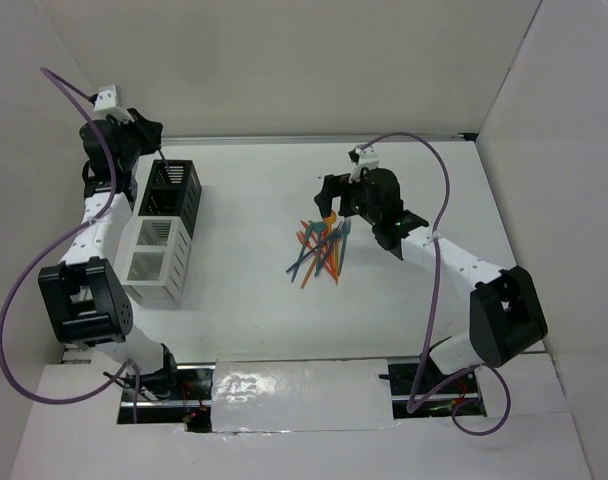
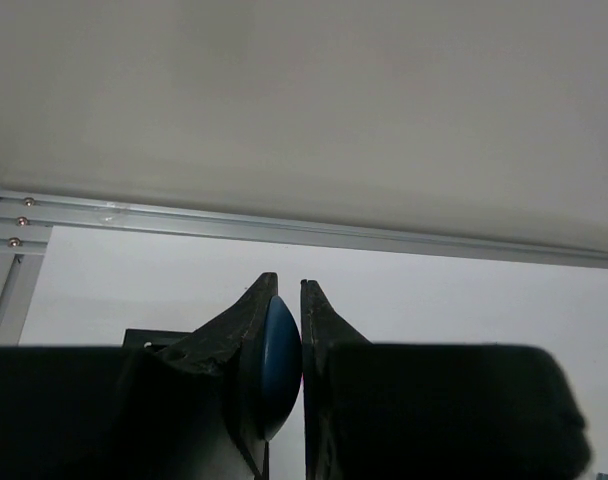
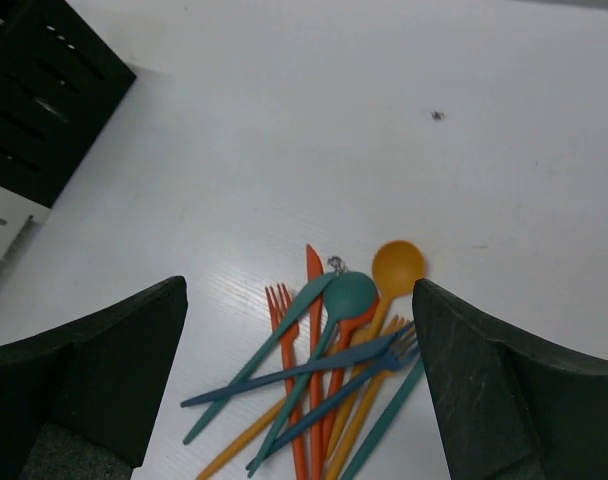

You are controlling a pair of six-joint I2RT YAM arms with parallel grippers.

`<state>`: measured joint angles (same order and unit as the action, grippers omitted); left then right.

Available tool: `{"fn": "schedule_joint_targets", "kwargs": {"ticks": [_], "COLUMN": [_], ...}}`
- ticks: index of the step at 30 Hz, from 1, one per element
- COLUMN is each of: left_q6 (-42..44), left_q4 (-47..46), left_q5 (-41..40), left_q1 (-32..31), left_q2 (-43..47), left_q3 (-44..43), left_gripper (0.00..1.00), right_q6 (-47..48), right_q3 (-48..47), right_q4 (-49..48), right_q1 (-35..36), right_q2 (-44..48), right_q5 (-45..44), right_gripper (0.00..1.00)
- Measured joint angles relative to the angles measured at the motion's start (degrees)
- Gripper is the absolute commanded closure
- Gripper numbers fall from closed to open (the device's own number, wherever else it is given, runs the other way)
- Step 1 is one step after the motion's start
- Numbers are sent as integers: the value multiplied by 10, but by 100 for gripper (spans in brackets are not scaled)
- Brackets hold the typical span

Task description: Sort the eating utensils into containers

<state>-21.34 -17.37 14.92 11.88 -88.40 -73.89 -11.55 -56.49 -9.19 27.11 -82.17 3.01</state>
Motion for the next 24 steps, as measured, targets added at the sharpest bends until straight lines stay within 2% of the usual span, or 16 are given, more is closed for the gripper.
{"fn": "schedule_joint_targets", "kwargs": {"ticks": [5,12,24], "left_q6": [21,32,14], "left_q4": [-39,-45,7], "left_q5": [-2,-6,-17], "left_q1": [3,4,7], "left_q2": [-53,-100,-130], "left_q3": [-10,-44,-47], "left_gripper": [74,73,70], "right_q6": [-13,-35,-69], "right_q3": [32,42,40], "right_q4": [-2,-1,36], "right_q1": [0,0,14], "right_q2": [-2,-7,-36], "right_q5": [-42,-85,-145], "right_gripper": [0,0,0]}}
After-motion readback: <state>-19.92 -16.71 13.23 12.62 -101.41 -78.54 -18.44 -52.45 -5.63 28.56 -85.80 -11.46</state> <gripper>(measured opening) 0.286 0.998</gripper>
